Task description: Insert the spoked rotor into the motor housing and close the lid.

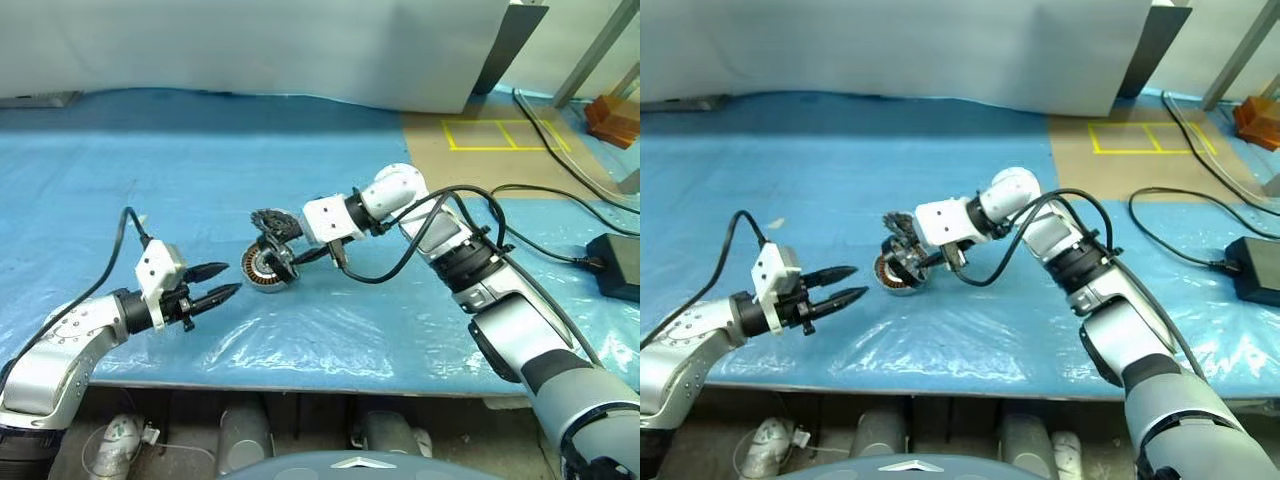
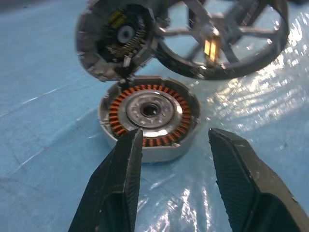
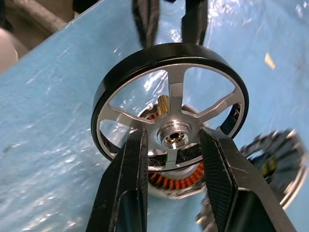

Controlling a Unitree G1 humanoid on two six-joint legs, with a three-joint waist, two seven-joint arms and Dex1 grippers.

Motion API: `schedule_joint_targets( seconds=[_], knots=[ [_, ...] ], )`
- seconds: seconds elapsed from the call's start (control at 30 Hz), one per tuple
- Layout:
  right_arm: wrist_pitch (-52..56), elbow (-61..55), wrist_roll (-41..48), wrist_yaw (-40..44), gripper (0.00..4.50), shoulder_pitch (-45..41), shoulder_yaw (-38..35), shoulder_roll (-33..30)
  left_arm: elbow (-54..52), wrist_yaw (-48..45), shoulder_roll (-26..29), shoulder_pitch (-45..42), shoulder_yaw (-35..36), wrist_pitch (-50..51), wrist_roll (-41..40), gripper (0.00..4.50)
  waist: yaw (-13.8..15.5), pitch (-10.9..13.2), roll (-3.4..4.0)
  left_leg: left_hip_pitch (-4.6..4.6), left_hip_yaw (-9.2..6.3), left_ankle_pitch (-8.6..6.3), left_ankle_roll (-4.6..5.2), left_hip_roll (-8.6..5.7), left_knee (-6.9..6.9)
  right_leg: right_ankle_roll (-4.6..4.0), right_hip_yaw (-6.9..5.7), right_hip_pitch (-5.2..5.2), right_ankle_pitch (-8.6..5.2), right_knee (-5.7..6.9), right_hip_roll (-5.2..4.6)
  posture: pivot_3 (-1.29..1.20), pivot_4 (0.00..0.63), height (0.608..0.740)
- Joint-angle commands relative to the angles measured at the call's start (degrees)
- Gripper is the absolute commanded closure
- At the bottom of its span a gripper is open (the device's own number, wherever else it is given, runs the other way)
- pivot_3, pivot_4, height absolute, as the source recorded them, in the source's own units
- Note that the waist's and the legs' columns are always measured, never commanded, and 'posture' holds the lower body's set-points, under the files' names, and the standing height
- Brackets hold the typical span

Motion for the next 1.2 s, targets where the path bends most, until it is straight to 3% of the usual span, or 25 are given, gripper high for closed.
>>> schedule_joint_targets(
  seconds=[0.03,0.27,0.4,0.7,0.93,1.2],
  knots=[
    [-7.6,2.1,-3.1,-2.2,3.3,-3.9,0.7,2.9,0.3,0.3,-2.2,-2.0,-0.8,-2.3,1.3,2.23,-0.1,0.0,0.01,-0.01,0.0,0.0,0.0,0.0,0.02,0.0,0.0,-0.01,0.0,0.01,0.0,0.0,0.15,0.74],
    [-18.2,9.5,-9.3,-4.4,3.3,-4.1,3.0,2.9,0.1,1.9,-6.7,-2.7,-2.2,-1.5,1.7,2.23,0.0,0.0,-0.02,-0.11,0.0,0.01,0.0,-0.05,0.02,-0.01,-0.02,-0.02,0.01,-0.01,-0.02,0.0,0.15,0.74],
    [-24.4,17.7,-15.7,-10.7,3.3,-6.6,3.7,2.3,0.3,2.1,-6.9,-2.3,-1.8,-1.1,1.8,2.23,-0.1,0.0,0.0,-0.07,-0.01,0.01,0.0,0.03,0.02,-0.01,-0.03,-0.04,0.0,0.06,0.04,0.0,0.15,0.74],
    [-36.3,17.5,-21.6,-18.2,3.3,-9.4,4.1,3.0,1.3,3.0,-6.7,-3.8,-0.8,0.1,1.4,2.23,-0.1,0.0,-0.01,-0.11,0.01,0.01,0.0,0.02,0.03,-0.02,-0.01,-0.1,0.0,0.07,0.04,0.0,0.15,0.74],
    [-36.4,17.4,-19.9,-15.2,3.3,-8.8,4.1,3.3,1.8,3.0,-7.0,-4.5,-1.5,0.5,1.6,2.23,-0.1,0.0,-0.01,-0.1,0.0,0.0,0.01,0.01,0.05,-0.02,0.0,-0.07,0.01,0.06,0.04,0.0,0.15,0.74],
    [-29.4,18.0,-14.9,-11.5,3.3,-5.8,1.8,3.5,2.0,3.2,-7.6,-4.0,-2.2,0.3,2.2,2.23,-0.1,0.0,-0.01,-0.1,0.0,0.0,0.02,0.02,0.04,-0.02,0.0,-0.07,0.01,0.07,0.04,0.0,0.15,0.74]
  ],
)
